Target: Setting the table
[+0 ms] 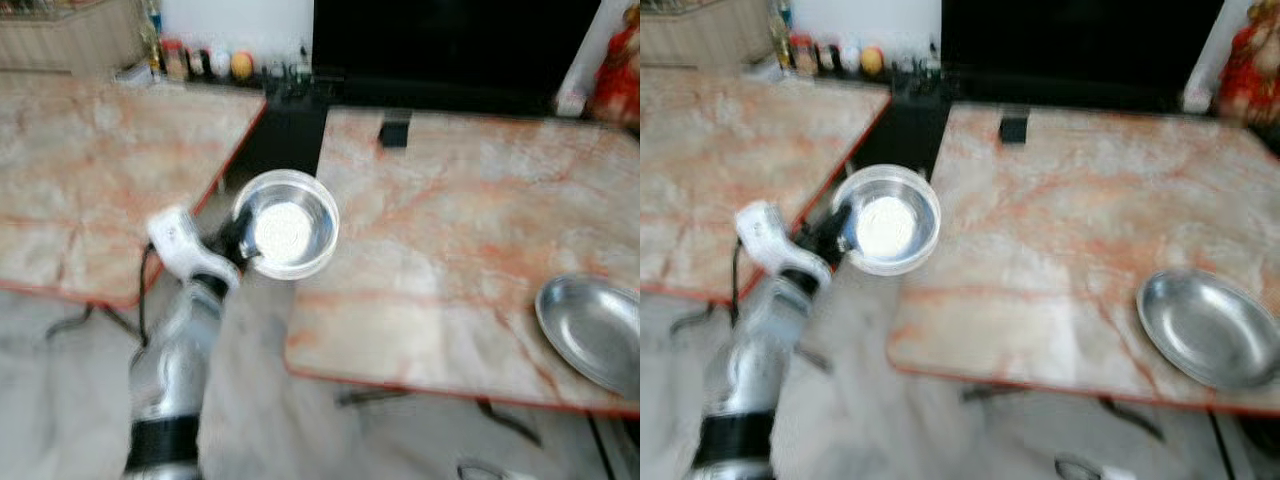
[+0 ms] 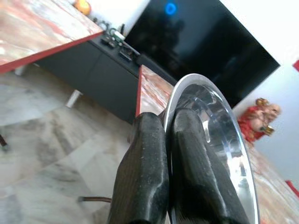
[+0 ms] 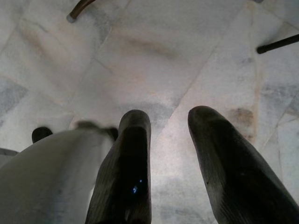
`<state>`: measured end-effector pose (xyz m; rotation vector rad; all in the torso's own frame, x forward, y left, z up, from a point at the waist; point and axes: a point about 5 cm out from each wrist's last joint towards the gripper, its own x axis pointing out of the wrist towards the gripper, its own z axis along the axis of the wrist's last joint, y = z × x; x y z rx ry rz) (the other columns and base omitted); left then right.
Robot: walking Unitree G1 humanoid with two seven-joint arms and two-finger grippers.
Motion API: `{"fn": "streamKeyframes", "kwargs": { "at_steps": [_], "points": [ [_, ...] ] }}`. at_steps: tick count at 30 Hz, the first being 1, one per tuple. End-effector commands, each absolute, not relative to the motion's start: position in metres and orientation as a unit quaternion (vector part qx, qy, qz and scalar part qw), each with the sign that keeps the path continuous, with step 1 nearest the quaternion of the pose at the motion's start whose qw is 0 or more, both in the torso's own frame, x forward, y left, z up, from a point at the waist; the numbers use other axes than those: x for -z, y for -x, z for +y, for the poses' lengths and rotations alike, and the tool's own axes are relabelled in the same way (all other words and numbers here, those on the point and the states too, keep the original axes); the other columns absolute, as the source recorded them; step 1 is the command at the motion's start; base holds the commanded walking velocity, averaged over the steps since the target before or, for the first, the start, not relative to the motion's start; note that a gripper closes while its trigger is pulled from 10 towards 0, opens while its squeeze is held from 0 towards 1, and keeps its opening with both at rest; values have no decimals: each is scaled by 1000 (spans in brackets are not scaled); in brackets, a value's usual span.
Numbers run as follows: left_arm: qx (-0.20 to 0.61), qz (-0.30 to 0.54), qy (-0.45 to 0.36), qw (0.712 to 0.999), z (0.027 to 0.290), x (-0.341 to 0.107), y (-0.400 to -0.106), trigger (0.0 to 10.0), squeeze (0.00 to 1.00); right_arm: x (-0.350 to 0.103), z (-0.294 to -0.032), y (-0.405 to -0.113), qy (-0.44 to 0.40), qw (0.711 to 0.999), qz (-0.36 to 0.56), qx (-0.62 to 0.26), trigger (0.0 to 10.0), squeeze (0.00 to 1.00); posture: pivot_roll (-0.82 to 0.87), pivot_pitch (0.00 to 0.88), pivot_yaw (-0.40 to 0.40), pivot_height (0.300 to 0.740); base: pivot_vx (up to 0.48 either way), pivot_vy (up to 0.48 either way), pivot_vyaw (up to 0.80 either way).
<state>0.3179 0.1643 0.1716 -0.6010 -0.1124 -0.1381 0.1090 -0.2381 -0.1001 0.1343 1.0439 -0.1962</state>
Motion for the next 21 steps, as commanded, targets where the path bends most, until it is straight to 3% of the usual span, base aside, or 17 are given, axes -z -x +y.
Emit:
{"fn": "streamKeyframes", "kwargs": {
  "at_steps": [1, 21],
  "points": [
    [84, -61, 293, 950, 155, -176, -319, 10000, 0, 99, -243, -107, -59, 859, 498, 100, 10000, 0, 75, 0, -48, 715, 0, -315, 0],
    [92, -59, 287, 952, 151, -177, -320, 10000, 0, 100, -243, -107, -58, 859, 498, 102, 10000, 0, 76, 0, -46, 715, 0, -316, 0]
  ]
}}
